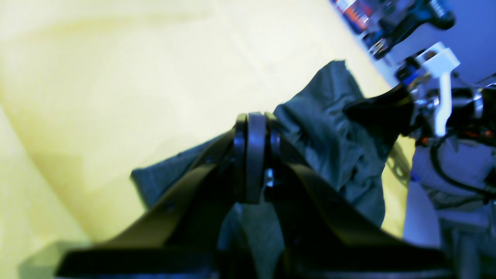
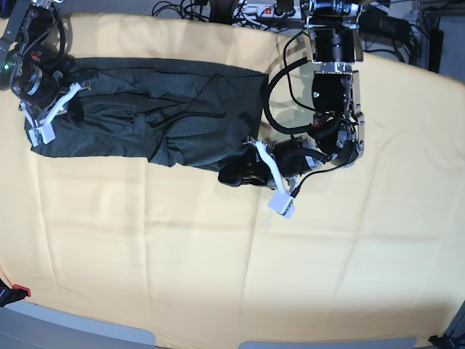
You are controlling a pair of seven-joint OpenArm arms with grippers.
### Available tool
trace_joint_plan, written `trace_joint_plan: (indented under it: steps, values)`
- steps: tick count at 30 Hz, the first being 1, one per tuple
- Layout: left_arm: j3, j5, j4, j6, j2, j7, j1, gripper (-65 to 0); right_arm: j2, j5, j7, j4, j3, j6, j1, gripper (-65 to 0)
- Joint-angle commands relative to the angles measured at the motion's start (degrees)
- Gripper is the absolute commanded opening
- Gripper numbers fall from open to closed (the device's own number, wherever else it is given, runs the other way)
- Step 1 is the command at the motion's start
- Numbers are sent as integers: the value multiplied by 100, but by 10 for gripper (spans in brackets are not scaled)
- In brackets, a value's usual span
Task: Fold the T-shirt properly
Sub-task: 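Fold the held end with the left gripper toward the right gripper, then press the folded end down with the left gripper onto the strip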
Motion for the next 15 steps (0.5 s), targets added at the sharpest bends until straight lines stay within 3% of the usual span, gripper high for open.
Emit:
trace_joint_plan:
  steps: [1,8,15]
  values:
    - [90,-79,107,-13,-48,-48,-114,-650,81,-31,-22,72,28,-7,17,-650]
    - [1213,92,107,-81,-553,398,-120,-650,81,-46,-24,72,28,-7,17,-650]
    - [1847,254,107,-83,-573,332,-131,-650,81,-50,-24,72,28,-7,15,-650]
